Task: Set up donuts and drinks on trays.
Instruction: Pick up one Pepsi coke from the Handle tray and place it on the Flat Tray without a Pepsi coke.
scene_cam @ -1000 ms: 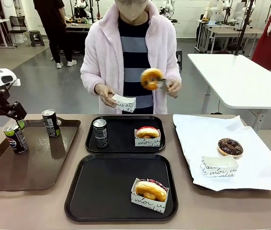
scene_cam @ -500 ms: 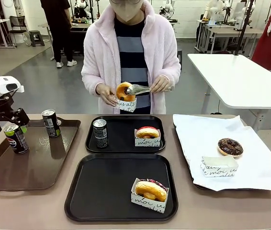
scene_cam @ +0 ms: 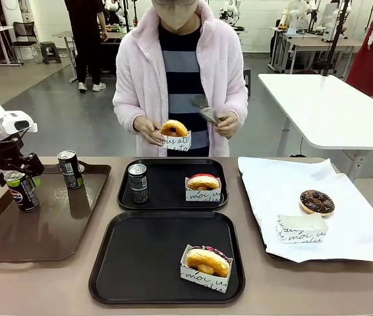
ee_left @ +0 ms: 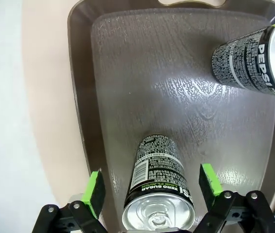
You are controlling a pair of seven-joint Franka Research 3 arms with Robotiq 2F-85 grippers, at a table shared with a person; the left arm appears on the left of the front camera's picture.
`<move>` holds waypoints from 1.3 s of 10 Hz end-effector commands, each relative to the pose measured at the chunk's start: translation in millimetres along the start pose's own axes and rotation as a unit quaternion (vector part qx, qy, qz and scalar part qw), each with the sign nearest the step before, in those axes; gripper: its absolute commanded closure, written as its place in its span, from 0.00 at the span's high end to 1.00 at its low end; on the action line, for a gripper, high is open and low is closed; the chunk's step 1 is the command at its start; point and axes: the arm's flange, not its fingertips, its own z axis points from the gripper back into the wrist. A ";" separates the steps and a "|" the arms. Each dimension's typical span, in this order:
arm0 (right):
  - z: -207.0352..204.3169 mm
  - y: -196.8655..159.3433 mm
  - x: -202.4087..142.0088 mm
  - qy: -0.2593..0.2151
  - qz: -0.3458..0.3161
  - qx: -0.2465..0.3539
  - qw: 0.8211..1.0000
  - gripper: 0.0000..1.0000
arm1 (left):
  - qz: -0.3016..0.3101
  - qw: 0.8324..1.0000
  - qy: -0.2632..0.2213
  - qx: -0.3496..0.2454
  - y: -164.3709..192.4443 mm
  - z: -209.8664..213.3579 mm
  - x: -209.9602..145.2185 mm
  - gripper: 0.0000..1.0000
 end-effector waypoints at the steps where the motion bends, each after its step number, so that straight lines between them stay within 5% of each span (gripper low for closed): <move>1: 0.8 -0.3 -2.1 0.005 -0.002 0.002 1.000 1.00 | 0.005 1.000 -0.005 -0.012 0.7 4.8 3.5 1.00; 2: 0.8 -0.3 -2.1 0.005 -0.002 0.002 1.000 1.00 | 0.010 1.000 0.001 -0.018 2.3 7.5 5.2 0.41; 3: 0.8 -0.3 -2.1 0.005 -0.002 0.002 1.000 1.00 | 0.019 1.000 0.007 -0.013 3.5 9.1 5.9 0.41; 4: 0.8 -0.3 -2.1 0.005 -0.002 0.002 1.000 1.00 | 0.023 1.000 0.015 -0.013 5.3 13.0 7.3 0.00; 5: 0.8 -0.3 -2.1 0.005 -0.002 0.002 1.000 1.00 | 0.026 0.999 0.022 -0.010 5.7 15.2 7.5 0.36; 6: 0.8 -0.3 -2.1 0.005 -0.002 0.002 1.000 1.00 | 0.029 0.999 0.038 -0.010 5.7 15.6 7.4 0.00; 12: 0.8 -0.3 -2.1 0.005 -0.002 0.002 1.000 1.00 | 0.026 0.997 0.067 -0.005 4.0 24.7 7.0 0.00; 13: 0.8 -0.3 -2.1 0.005 -0.002 0.002 1.000 1.00 | -0.007 0.997 0.071 -0.004 -0.5 41.3 1.4 0.15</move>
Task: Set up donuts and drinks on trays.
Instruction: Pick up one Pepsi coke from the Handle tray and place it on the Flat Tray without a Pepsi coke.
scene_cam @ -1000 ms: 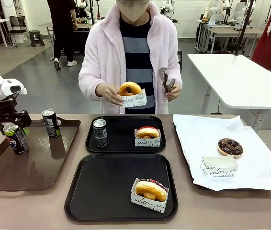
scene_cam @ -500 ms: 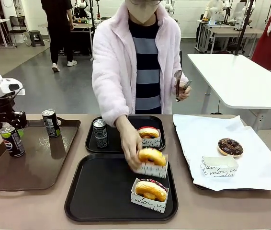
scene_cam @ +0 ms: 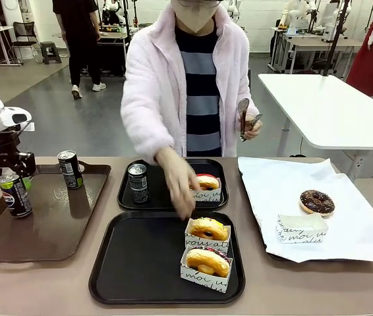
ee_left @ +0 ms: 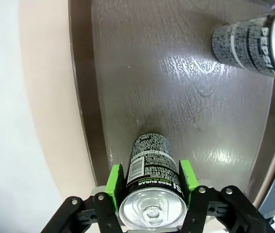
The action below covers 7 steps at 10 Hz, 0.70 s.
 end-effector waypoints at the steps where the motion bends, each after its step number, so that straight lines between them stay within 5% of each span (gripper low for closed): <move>1: 0.8 -0.3 -2.1 0.005 -0.002 0.002 1.000 1.00 | -0.057 0.998 0.004 0.003 -11.4 46.7 -17.7 0.15; 4: 0.8 -0.3 -2.1 0.005 -0.002 0.002 1.000 1.00 | -0.149 0.988 0.005 0.032 -47.0 127.0 -76.3 0.15; 7: 0.8 -0.3 -2.1 0.005 -0.002 0.002 1.000 1.00 | -0.182 0.983 -0.002 0.028 -63.4 162.5 -104.5 0.15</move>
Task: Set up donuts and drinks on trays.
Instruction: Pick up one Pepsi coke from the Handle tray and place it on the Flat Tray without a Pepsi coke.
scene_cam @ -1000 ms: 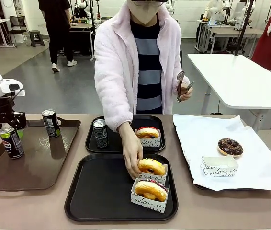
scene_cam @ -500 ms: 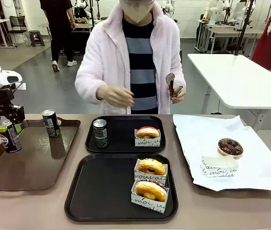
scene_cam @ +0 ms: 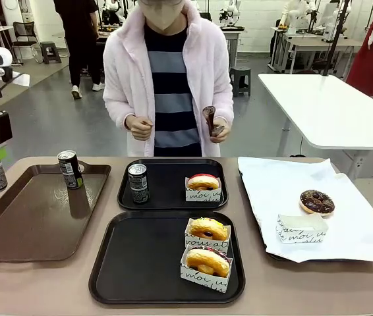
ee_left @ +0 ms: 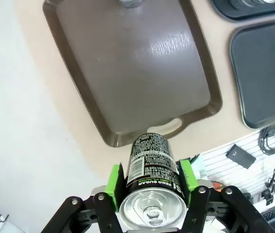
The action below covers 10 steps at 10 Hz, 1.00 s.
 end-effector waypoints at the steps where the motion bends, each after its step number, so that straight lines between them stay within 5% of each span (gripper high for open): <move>1: 0.9 -0.4 -2.1 0.005 -0.002 0.002 1.000 1.00 | -0.010 1.000 -0.009 0.009 7.5 0.9 2.5 0.15; 7: 0.9 -0.4 -2.1 0.005 -0.002 0.002 1.000 1.00 | -0.003 1.000 -0.004 0.002 -1.7 4.2 -2.2 0.15; 8: 0.9 -0.4 -2.1 0.005 -0.002 0.002 1.000 1.00 | -0.002 1.000 -0.004 0.002 -0.1 0.8 -0.9 0.58; 10: 0.9 -0.4 -2.1 0.005 -0.002 0.002 1.000 1.00 | -0.027 1.000 -0.011 -0.002 -46.7 -5.5 16.0 0.58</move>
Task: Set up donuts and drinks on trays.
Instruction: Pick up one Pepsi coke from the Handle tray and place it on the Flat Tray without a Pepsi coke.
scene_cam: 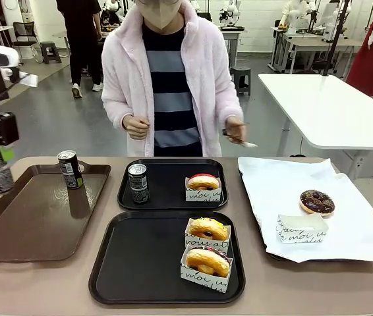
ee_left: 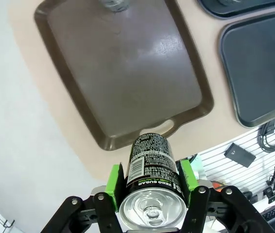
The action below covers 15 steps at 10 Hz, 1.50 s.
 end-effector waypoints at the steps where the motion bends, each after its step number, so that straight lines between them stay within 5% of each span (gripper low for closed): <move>1: 0.8 -0.3 -2.1 0.005 -0.002 0.002 1.000 1.00 | -0.023 1.000 -0.008 -0.004 -47.5 -5.3 14.7 0.58; 7: 0.8 -0.3 -2.1 0.005 -0.002 0.002 1.000 1.00 | -0.101 0.995 -0.009 -0.001 -176.4 -19.2 21.1 0.58; 11: 0.8 -0.3 -2.1 0.005 -0.002 0.002 1.000 1.00 | -0.141 0.990 -0.020 0.010 -229.9 -45.3 14.9 0.58; 15: 0.8 -0.3 -2.1 0.005 -0.002 0.002 1.000 1.00 | -0.165 0.985 -0.047 -0.037 -242.8 -84.5 13.7 0.58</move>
